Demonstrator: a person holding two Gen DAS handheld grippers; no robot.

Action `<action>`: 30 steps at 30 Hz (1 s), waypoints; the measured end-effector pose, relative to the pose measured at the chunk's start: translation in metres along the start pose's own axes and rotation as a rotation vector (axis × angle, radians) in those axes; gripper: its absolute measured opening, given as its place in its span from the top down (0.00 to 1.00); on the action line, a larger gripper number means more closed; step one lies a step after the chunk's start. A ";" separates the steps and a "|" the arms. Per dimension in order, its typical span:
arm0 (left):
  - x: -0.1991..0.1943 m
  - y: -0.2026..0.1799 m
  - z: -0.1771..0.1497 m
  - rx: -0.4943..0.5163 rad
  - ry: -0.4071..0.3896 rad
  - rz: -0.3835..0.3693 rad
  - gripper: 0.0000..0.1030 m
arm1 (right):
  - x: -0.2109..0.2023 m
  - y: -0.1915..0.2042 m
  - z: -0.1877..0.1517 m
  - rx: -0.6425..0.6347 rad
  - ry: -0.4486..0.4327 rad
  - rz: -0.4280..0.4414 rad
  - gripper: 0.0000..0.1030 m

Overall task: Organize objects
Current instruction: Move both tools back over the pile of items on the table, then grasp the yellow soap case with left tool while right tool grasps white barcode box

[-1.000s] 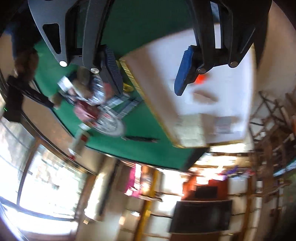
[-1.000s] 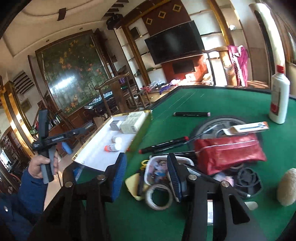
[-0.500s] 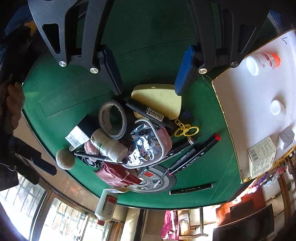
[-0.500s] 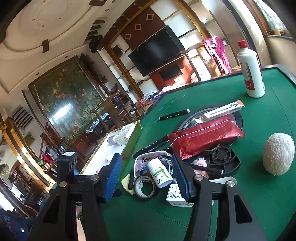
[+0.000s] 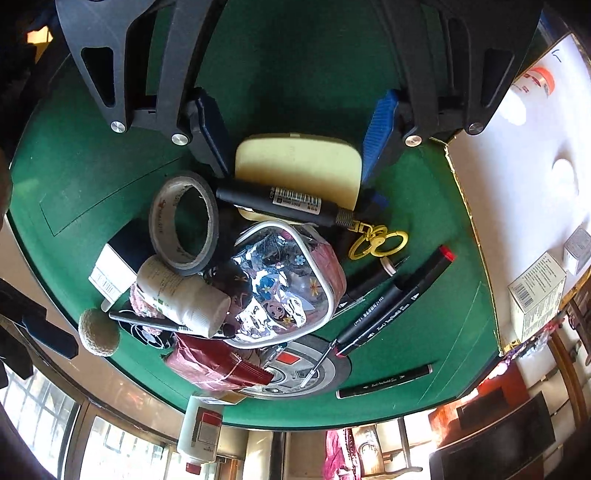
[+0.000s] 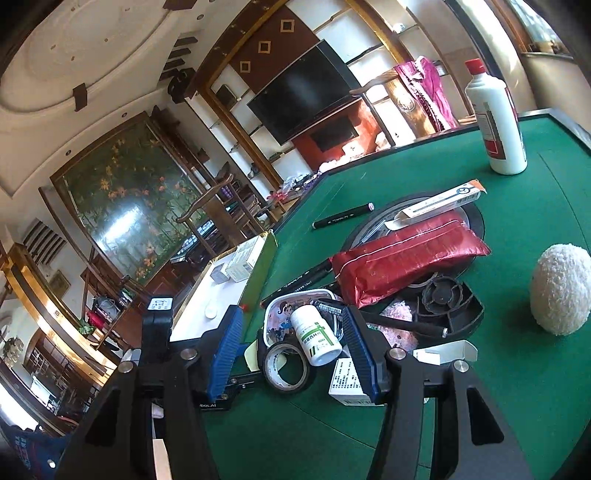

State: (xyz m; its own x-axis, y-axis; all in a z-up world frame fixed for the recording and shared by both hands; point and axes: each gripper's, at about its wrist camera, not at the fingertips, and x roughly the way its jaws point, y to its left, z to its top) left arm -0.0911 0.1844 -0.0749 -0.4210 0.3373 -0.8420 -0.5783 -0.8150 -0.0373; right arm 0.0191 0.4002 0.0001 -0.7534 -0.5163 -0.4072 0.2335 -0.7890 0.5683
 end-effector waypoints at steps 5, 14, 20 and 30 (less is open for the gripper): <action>-0.003 -0.001 -0.008 -0.023 -0.039 -0.001 0.37 | -0.001 0.000 -0.001 -0.009 0.010 -0.028 0.45; -0.032 0.000 -0.046 -0.067 -0.055 -0.036 0.37 | 0.007 -0.013 -0.018 -0.048 0.119 -0.228 0.32; -0.034 0.004 -0.047 -0.096 -0.071 -0.069 0.37 | 0.031 0.006 -0.037 -0.219 0.208 -0.309 0.32; -0.034 0.006 -0.047 -0.106 -0.080 -0.086 0.37 | 0.043 0.010 -0.048 -0.347 0.225 -0.447 0.28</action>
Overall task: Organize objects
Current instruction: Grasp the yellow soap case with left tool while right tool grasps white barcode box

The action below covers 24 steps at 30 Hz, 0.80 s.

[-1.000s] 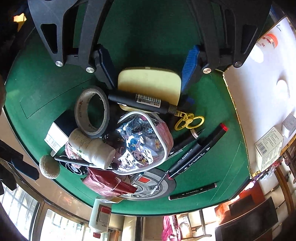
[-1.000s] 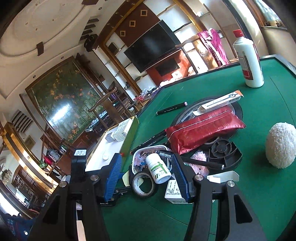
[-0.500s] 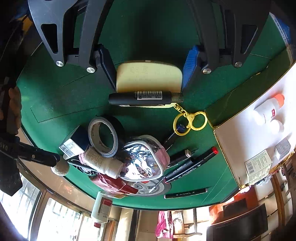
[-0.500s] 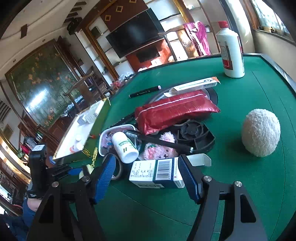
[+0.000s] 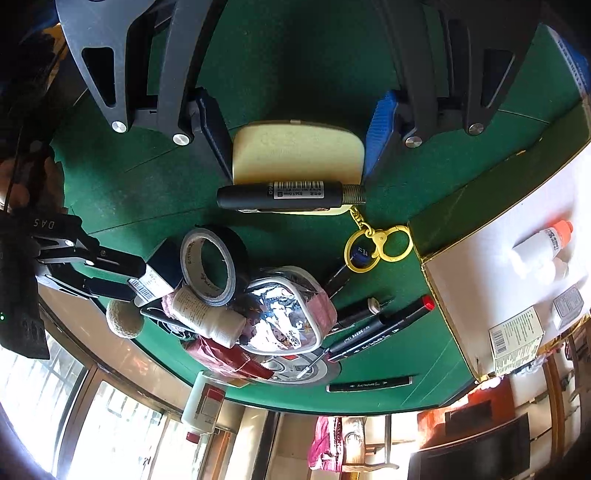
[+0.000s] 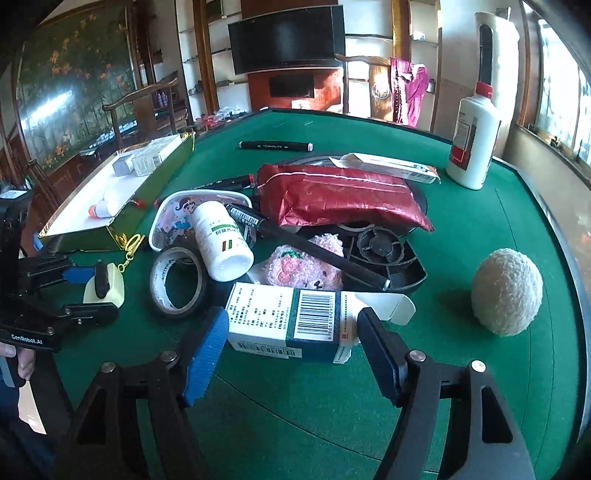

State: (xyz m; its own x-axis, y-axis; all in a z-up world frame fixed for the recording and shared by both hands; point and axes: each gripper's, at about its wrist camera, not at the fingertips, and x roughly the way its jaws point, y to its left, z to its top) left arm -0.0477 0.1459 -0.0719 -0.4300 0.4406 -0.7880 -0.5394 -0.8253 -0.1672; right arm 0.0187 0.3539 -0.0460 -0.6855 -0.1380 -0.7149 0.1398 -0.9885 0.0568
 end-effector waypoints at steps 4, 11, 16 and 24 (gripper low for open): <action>0.000 0.000 0.000 -0.004 -0.002 -0.004 0.37 | 0.005 0.004 0.000 -0.028 0.017 0.020 0.24; 0.000 0.001 0.000 -0.006 -0.003 -0.009 0.37 | 0.017 0.013 -0.001 -0.041 0.043 0.035 0.23; 0.000 0.000 0.000 -0.004 -0.002 -0.008 0.37 | -0.003 0.023 -0.002 -0.036 0.113 0.310 0.23; 0.000 0.001 0.000 -0.007 -0.003 -0.012 0.37 | -0.036 0.036 0.005 -0.237 0.056 0.350 0.23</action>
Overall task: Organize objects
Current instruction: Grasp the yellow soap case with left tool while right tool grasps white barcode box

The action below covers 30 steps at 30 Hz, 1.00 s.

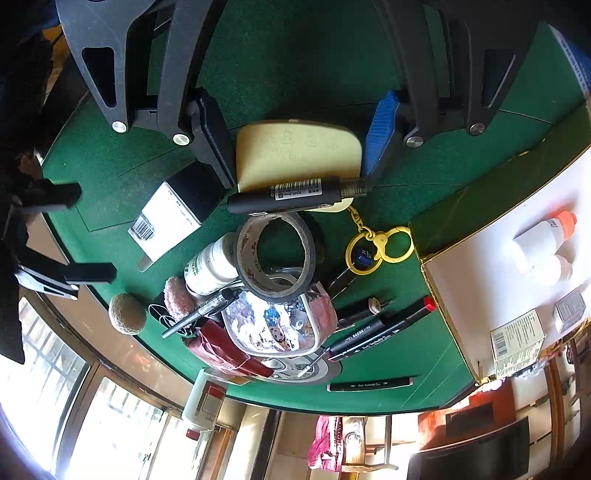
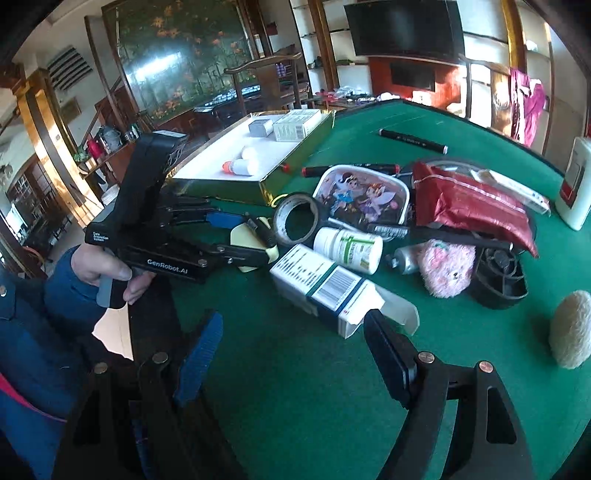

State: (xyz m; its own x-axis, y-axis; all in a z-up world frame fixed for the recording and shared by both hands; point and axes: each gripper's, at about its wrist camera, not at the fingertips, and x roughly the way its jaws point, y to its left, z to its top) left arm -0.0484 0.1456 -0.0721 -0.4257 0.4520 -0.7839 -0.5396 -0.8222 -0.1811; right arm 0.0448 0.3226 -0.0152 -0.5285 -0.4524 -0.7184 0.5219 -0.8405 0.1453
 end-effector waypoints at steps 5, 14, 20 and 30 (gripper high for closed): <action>0.000 -0.001 0.000 0.005 0.002 0.005 0.37 | 0.037 -0.010 0.017 -0.111 0.114 -0.052 0.23; 0.000 -0.001 0.000 0.003 0.000 0.008 0.37 | 0.057 -0.010 0.001 -0.140 0.291 0.216 0.24; 0.001 -0.003 0.000 0.011 0.003 0.018 0.37 | 0.036 0.003 0.003 -0.116 0.186 0.143 0.23; -0.001 -0.004 -0.003 0.019 -0.003 0.015 0.37 | 0.067 0.007 0.006 -0.008 0.164 0.018 0.68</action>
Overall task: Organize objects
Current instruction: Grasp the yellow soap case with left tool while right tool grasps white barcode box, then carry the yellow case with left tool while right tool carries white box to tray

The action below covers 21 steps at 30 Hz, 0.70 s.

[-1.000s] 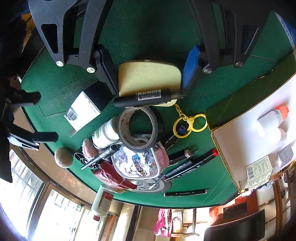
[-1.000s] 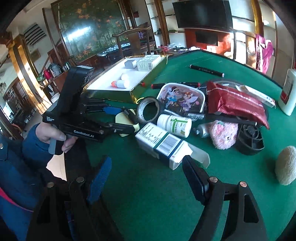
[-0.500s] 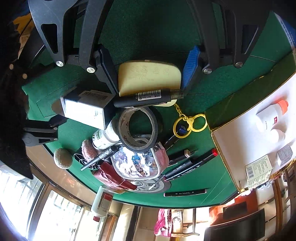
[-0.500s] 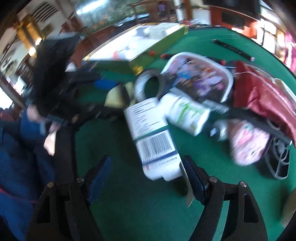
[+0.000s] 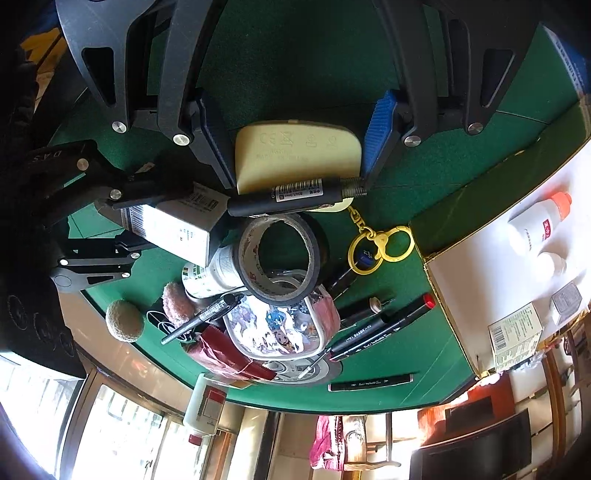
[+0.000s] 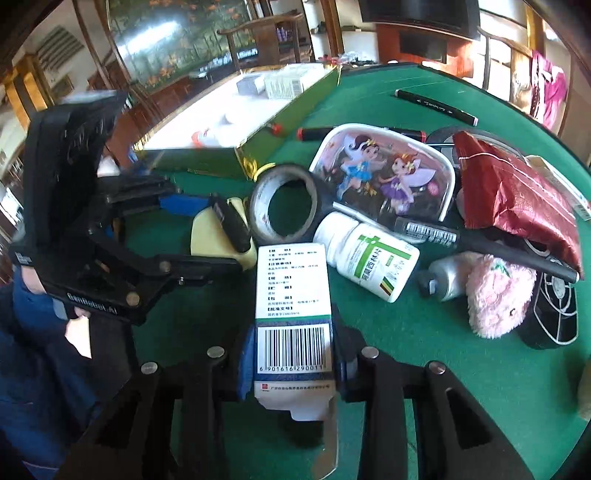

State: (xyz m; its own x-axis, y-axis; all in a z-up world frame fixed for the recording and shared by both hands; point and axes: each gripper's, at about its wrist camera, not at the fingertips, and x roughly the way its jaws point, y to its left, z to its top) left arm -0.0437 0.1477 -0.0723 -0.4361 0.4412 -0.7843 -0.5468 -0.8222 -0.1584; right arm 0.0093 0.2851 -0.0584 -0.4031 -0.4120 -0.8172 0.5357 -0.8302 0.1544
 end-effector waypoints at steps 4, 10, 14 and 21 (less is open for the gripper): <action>-0.016 -0.002 -0.007 -0.008 -0.085 -0.036 0.37 | -0.015 -0.010 -0.005 0.071 -0.068 0.027 0.68; -0.012 -0.020 0.004 0.024 -0.001 -0.093 0.37 | -0.030 -0.029 -0.006 0.199 -0.154 0.114 0.68; -0.007 -0.048 0.007 0.201 0.103 0.025 0.37 | -0.032 -0.045 -0.002 0.288 -0.183 0.099 0.68; -0.022 -0.046 0.015 0.261 0.189 0.035 0.37 | -0.038 -0.060 -0.002 0.332 -0.217 0.080 0.68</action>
State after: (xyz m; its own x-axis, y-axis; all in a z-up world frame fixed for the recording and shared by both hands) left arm -0.0193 0.1810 -0.0389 -0.3313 0.3195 -0.8878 -0.7093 -0.7048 0.0111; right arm -0.0062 0.3517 -0.0377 -0.5363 -0.5202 -0.6646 0.3167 -0.8540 0.4128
